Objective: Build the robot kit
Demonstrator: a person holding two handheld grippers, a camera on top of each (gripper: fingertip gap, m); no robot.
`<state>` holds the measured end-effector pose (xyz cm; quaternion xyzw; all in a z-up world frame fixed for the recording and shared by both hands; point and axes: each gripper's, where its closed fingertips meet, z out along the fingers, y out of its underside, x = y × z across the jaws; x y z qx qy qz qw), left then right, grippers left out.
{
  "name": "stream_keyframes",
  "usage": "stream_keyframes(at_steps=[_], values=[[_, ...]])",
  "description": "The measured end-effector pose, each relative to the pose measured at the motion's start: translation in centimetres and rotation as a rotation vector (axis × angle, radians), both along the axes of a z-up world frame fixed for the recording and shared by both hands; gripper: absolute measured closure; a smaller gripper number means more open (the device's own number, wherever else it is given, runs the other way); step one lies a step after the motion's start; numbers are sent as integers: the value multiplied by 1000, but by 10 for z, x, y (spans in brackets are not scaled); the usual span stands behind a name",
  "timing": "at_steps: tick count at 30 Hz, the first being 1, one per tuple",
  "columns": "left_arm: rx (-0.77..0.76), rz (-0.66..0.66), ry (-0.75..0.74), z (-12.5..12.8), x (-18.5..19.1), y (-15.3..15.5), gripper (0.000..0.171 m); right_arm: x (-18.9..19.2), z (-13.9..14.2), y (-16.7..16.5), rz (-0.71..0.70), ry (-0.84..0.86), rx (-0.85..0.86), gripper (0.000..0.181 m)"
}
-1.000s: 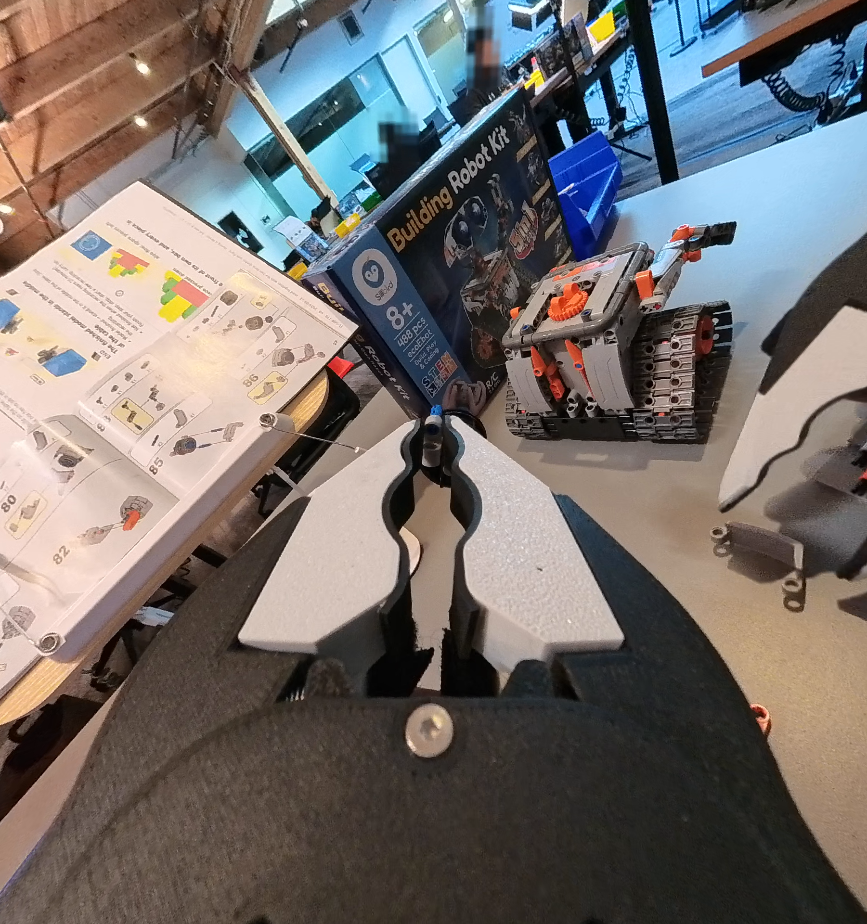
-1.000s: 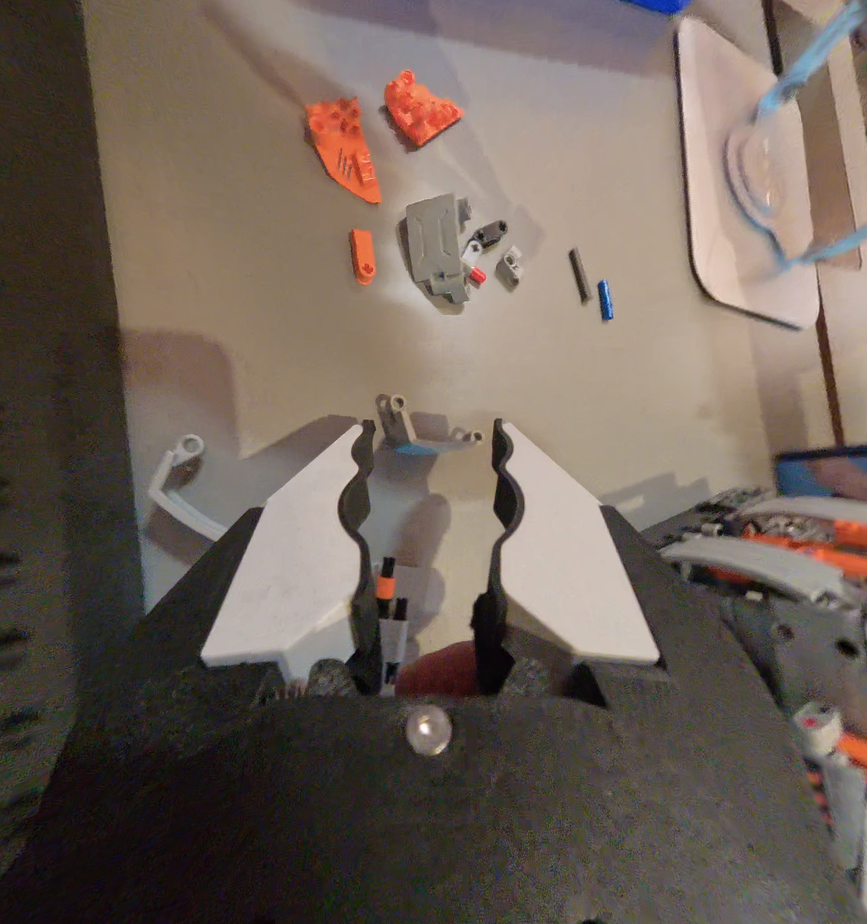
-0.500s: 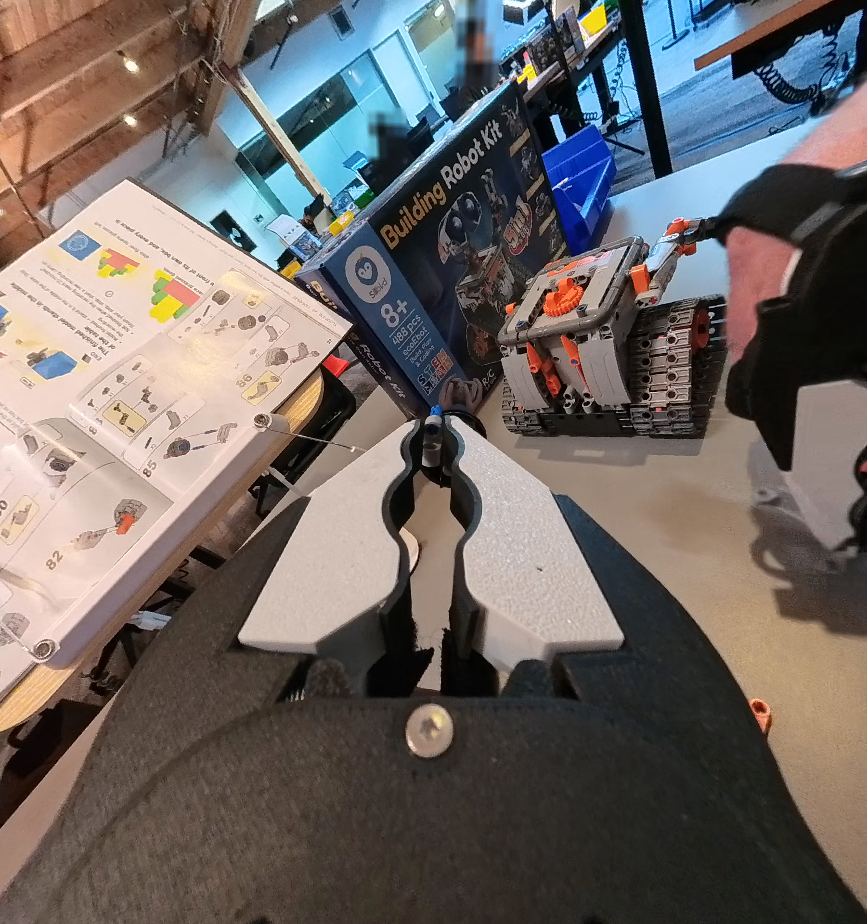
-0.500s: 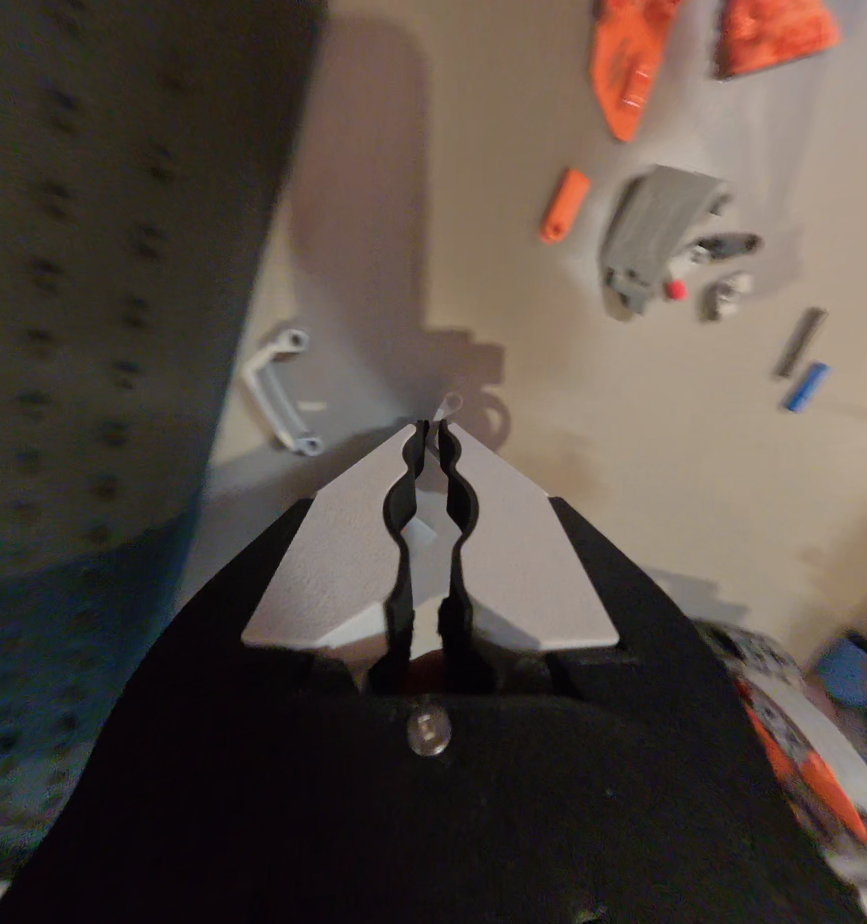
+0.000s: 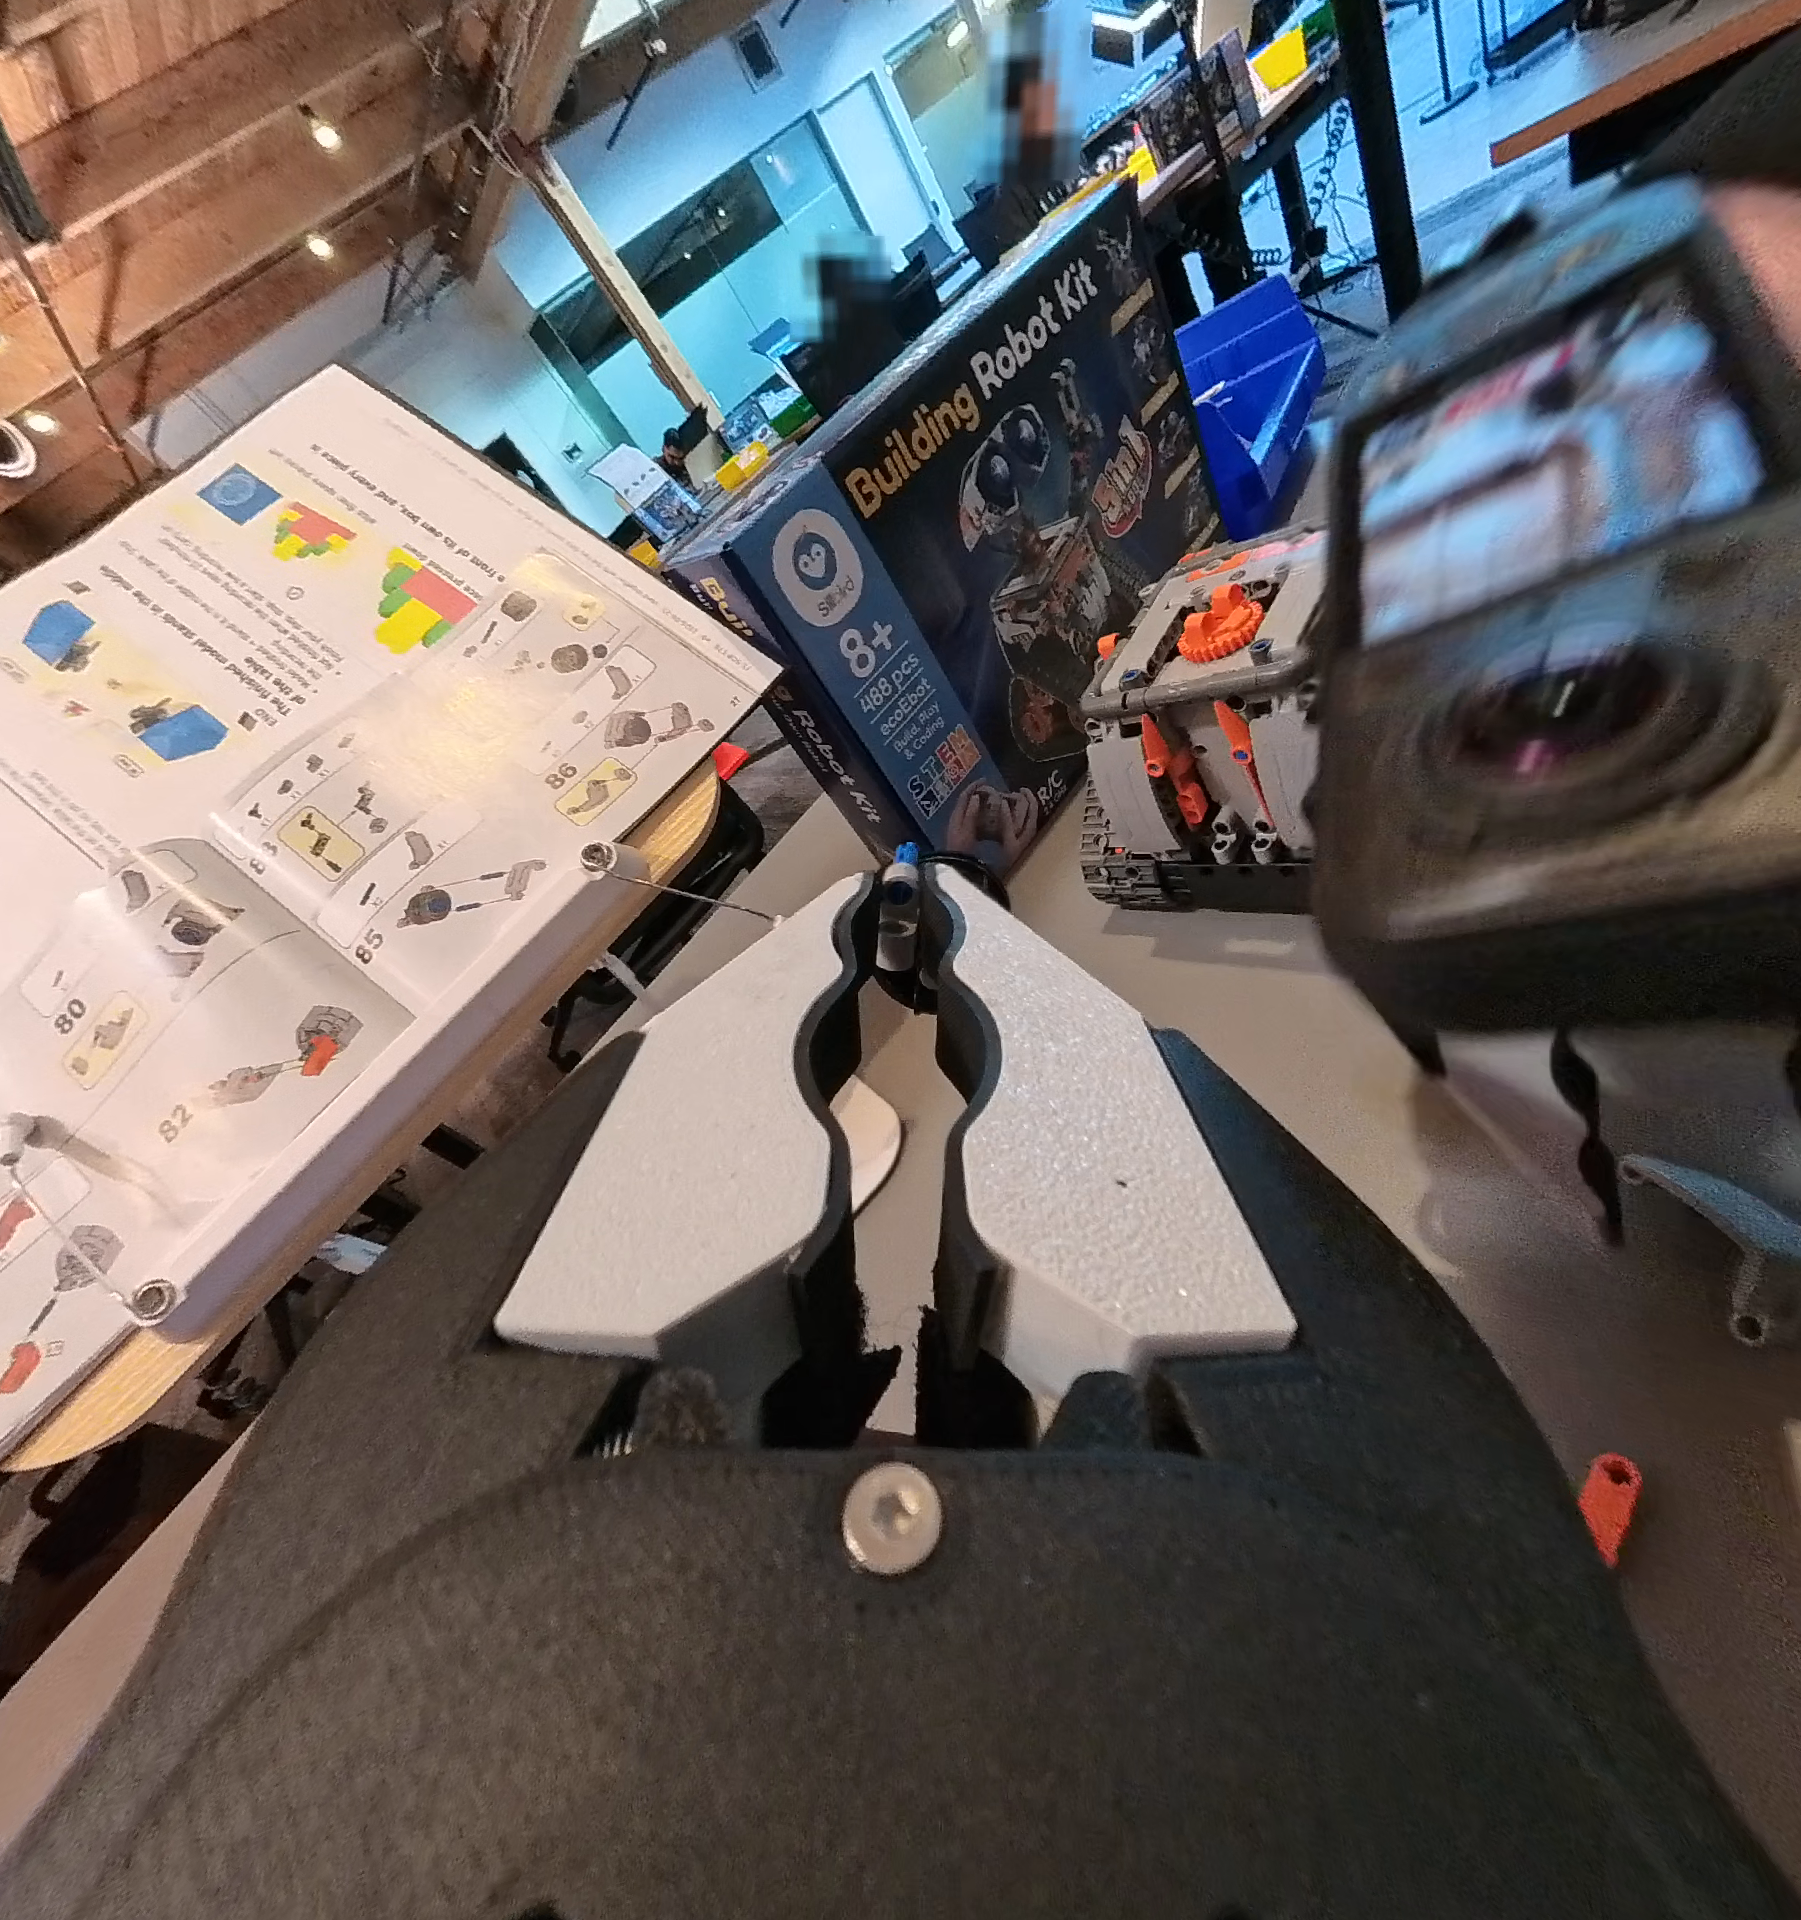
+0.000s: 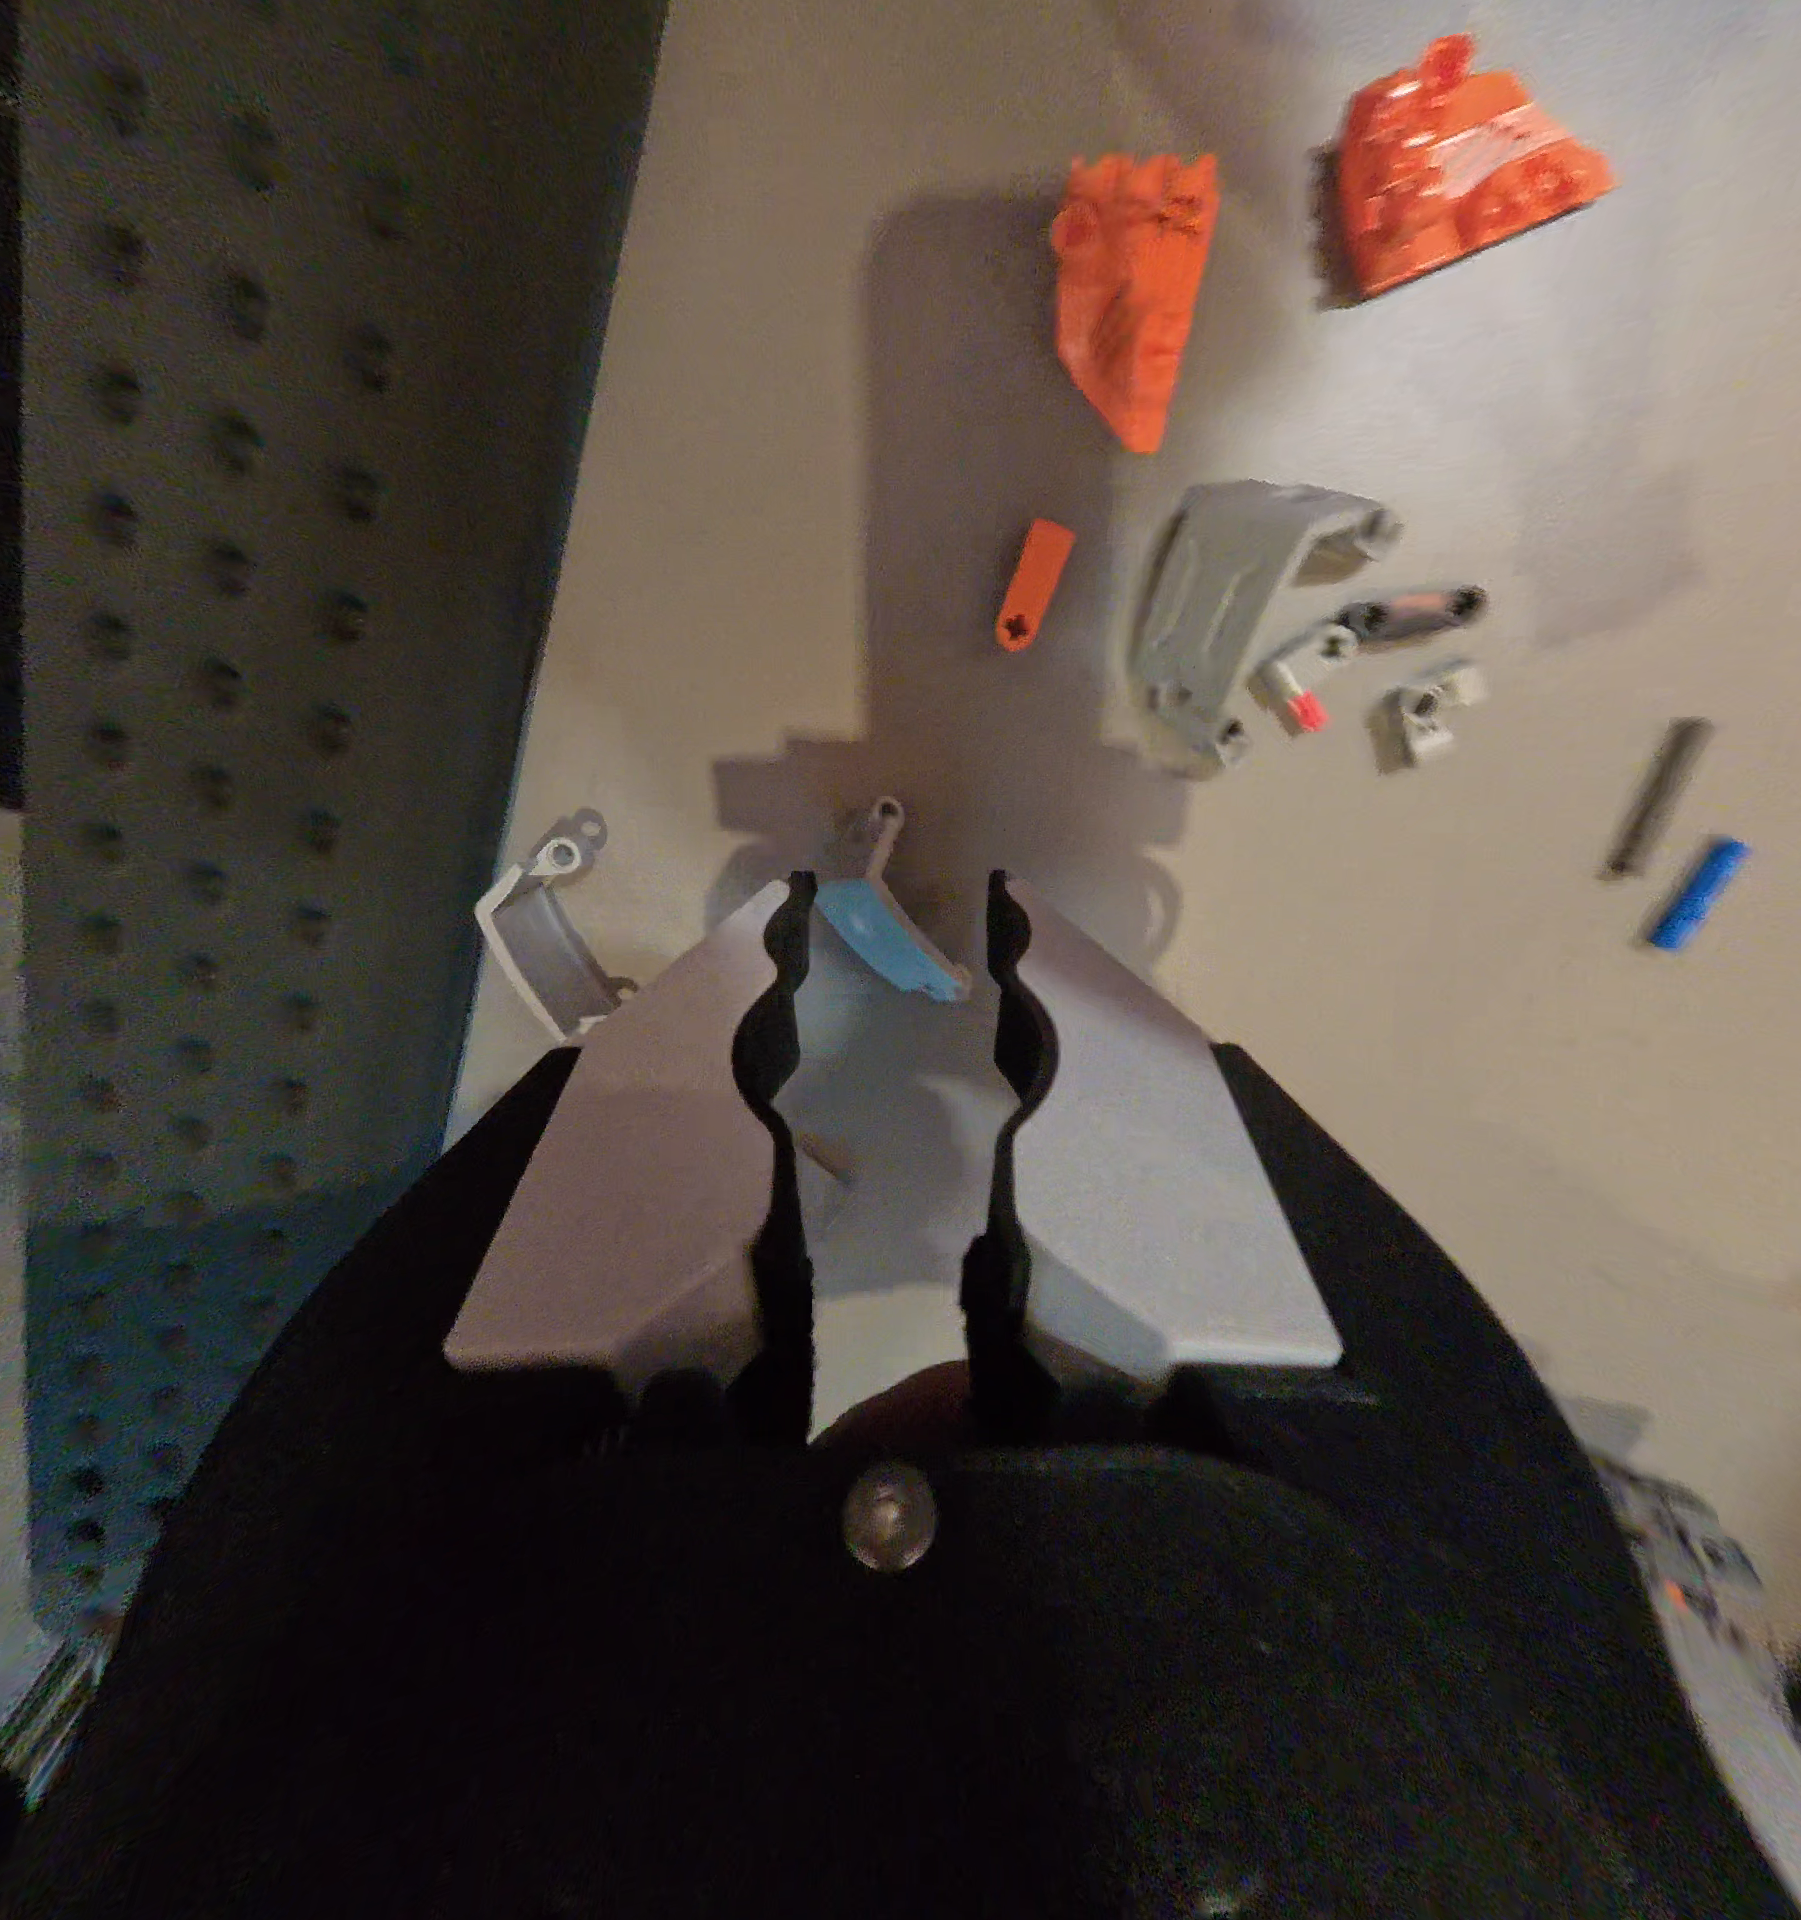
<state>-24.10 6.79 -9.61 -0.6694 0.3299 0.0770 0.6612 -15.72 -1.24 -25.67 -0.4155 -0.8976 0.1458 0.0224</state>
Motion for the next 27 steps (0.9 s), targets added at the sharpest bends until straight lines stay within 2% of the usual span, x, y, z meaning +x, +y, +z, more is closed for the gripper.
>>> stream_keyframes(at_steps=[3,5,12,15,17,20,27], values=[[7,6,1,2,-2,-1,167,6,11,14,-90,76,99,147],[9,5,2,3,-1,-1,167,13,11,9,-70,121,128,154],[-7,0,19,-6,3,3,167,7,-6,2,-48,287,214,153],[-9,9,13,-7,-1,5,167,10,-8,5,-23,377,341,147],[-6,4,1,-5,-1,4,167,9,-10,6,5,449,425,155],[-3,-1,8,-4,2,3,167,5,-13,0,3,500,431,153],[-12,3,17,-8,3,5,167,1,-19,4,-8,453,394,167]])
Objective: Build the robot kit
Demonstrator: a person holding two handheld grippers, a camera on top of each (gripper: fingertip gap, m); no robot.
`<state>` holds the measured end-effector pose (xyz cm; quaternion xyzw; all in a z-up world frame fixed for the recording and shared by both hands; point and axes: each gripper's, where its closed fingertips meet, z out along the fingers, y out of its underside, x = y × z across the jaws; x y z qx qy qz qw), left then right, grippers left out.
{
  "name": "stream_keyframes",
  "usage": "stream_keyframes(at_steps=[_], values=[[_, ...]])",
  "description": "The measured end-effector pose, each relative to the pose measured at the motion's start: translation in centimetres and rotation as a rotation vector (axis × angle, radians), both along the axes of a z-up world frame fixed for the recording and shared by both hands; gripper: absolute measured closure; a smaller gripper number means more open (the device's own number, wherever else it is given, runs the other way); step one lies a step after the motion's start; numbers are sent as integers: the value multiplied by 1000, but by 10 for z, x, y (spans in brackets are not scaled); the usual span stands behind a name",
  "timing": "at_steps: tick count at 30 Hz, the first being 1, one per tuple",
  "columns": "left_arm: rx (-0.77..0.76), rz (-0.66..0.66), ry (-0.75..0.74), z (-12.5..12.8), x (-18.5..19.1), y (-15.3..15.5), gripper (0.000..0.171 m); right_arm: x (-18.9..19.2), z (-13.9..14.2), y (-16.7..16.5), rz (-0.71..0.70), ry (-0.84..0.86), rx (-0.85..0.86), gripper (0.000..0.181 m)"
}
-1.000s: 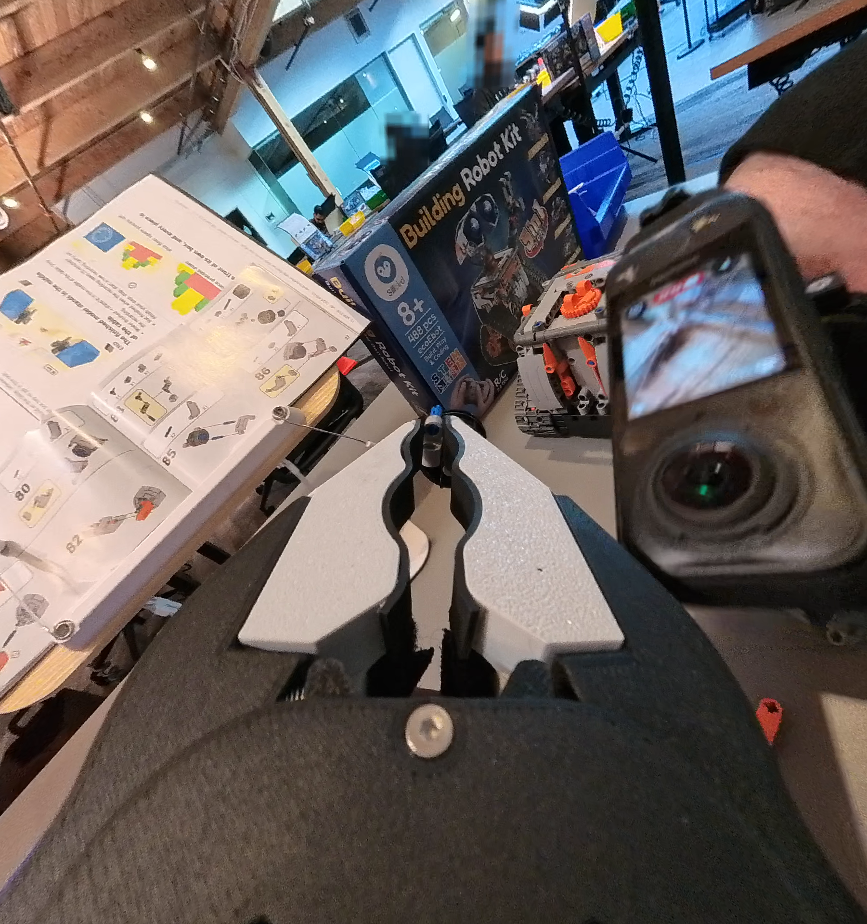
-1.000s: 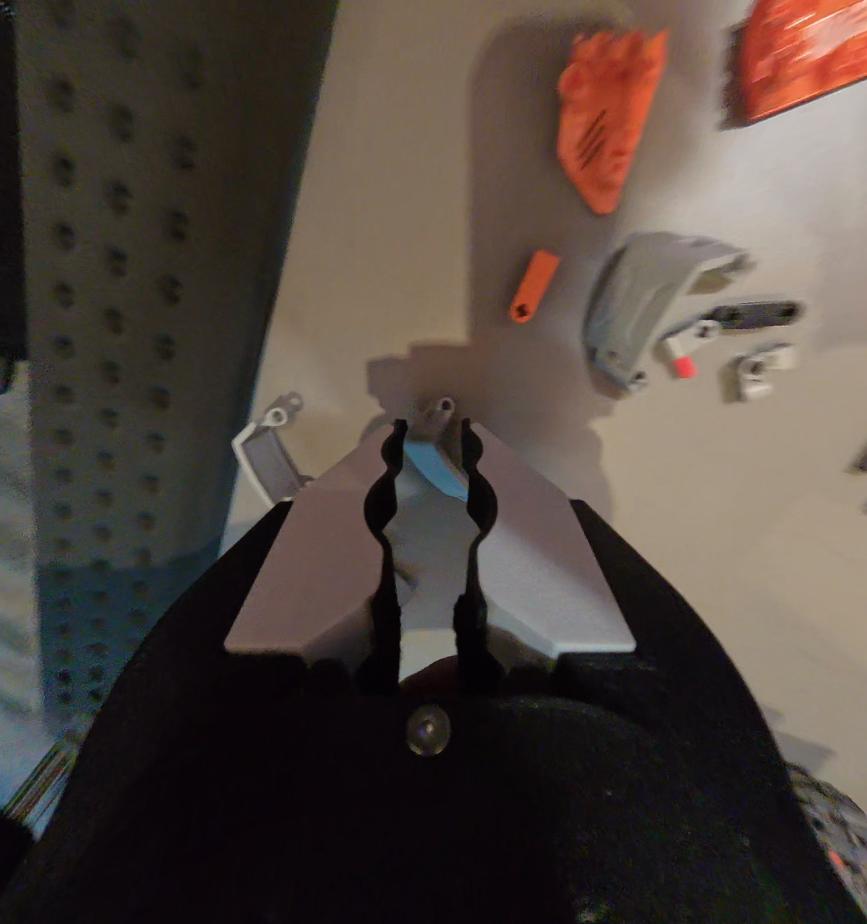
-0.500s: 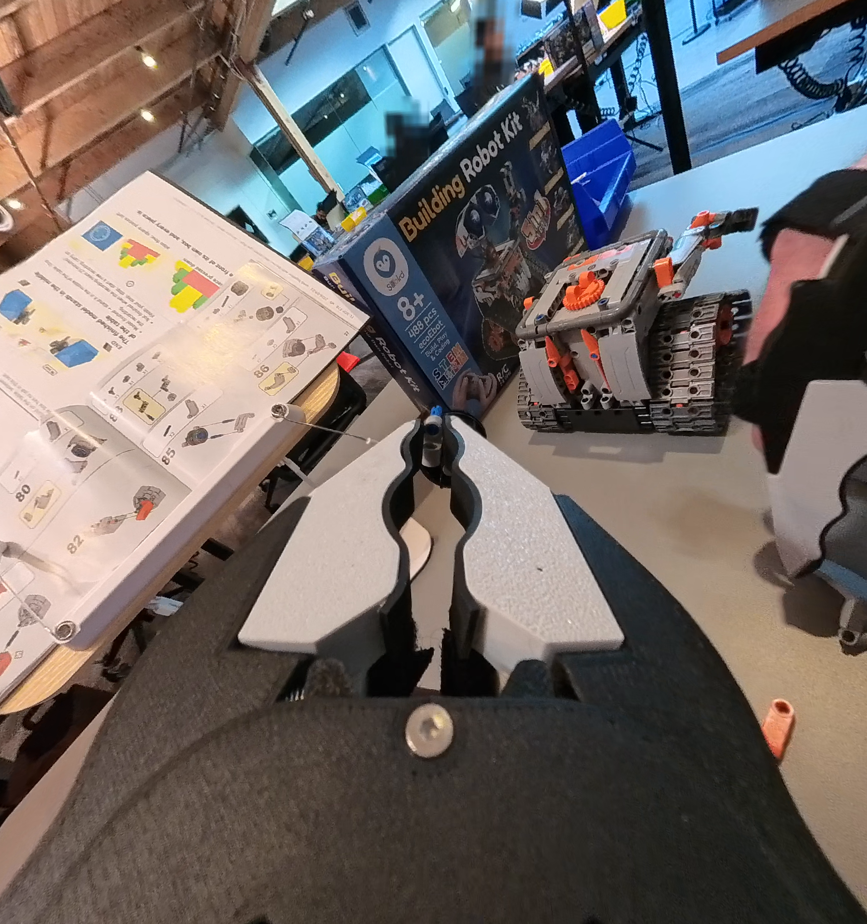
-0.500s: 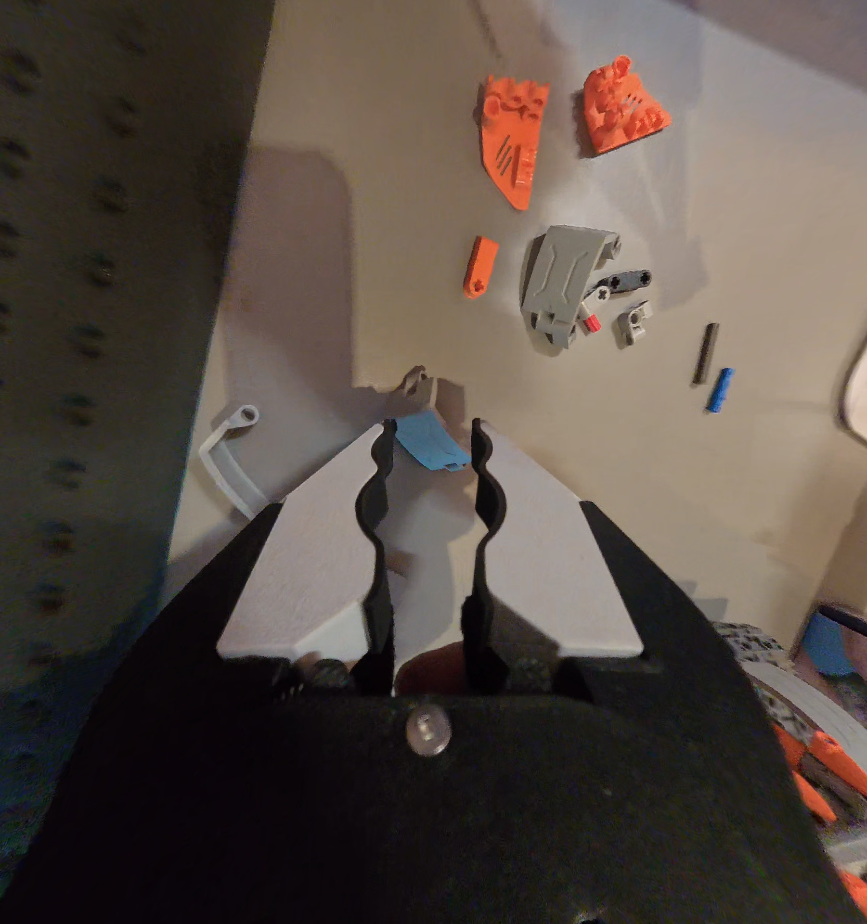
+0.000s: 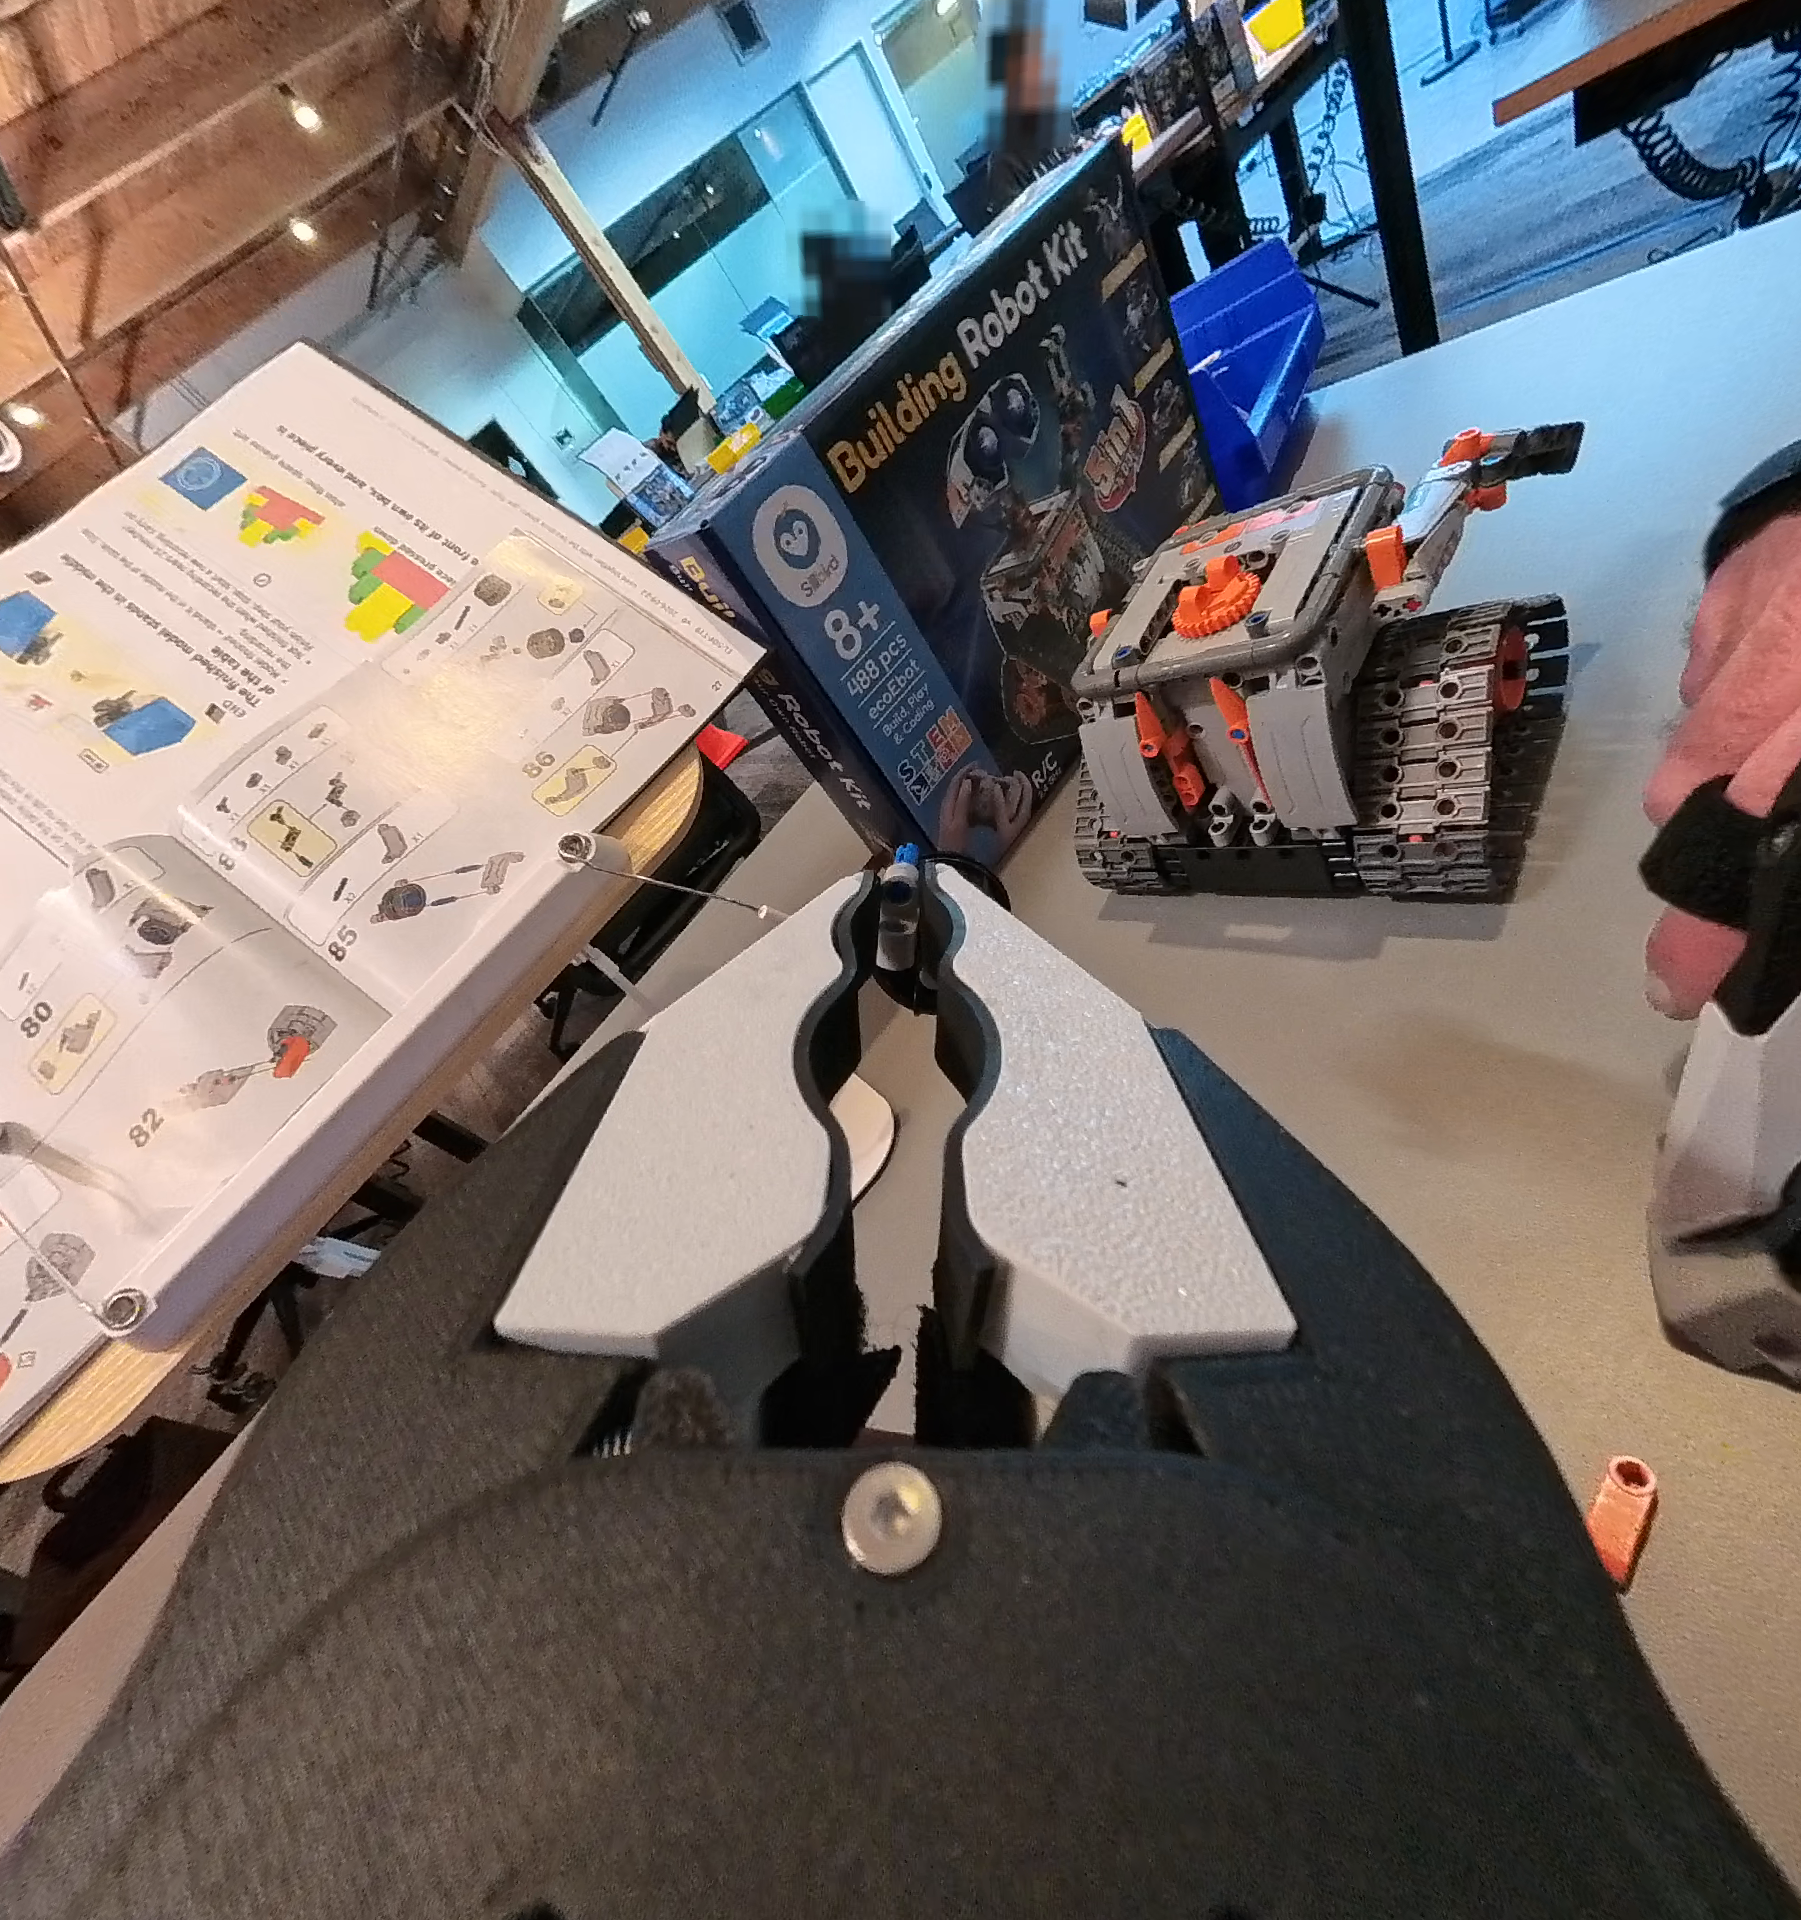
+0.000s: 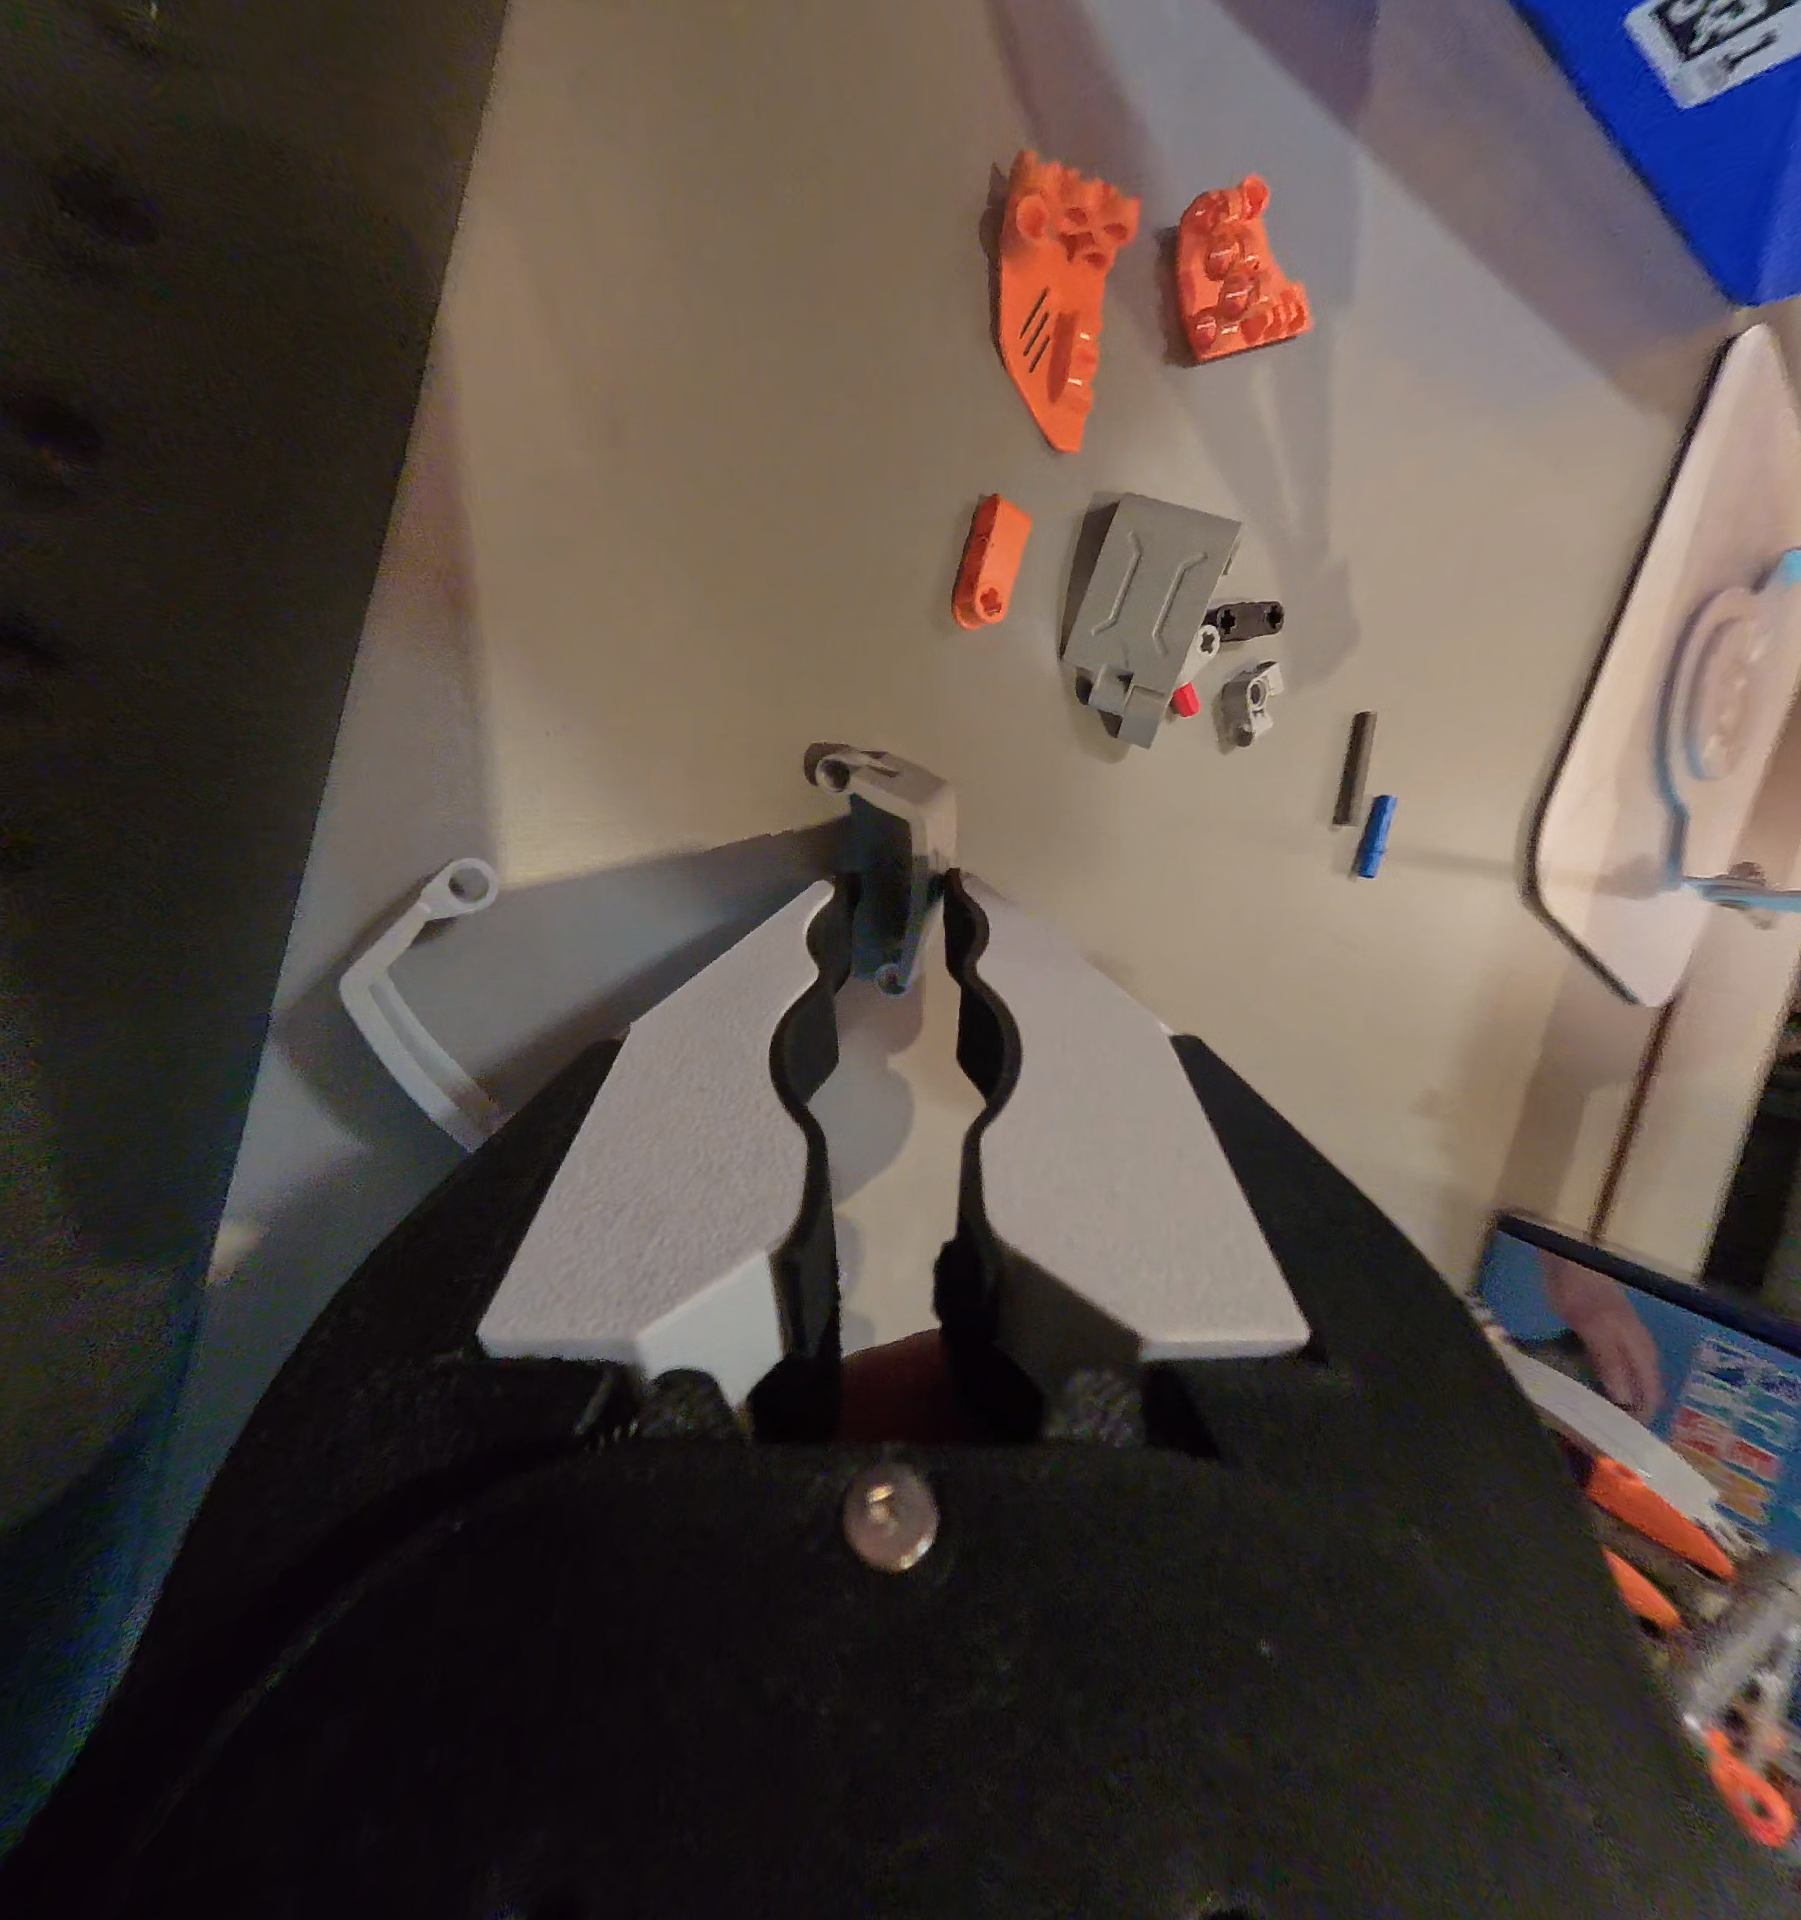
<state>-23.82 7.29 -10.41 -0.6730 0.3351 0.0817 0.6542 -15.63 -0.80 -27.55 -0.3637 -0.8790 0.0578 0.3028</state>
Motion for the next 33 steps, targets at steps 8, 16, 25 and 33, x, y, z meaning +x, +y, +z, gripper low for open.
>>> stream_keyframes(at_steps=[8,16,25,33], values=[[-7,-8,1,-2,1,0,167,-4,21,-4,-25,-2,-234,154],[-15,-11,6,-5,3,1,167,-6,8,1,1,-10,-148,181],[-92,-51,7,-26,27,6,167,-3,35,27,-99,187,-118,181],[-251,-108,13,-65,51,14,167,13,36,42,-150,278,-140,181]])
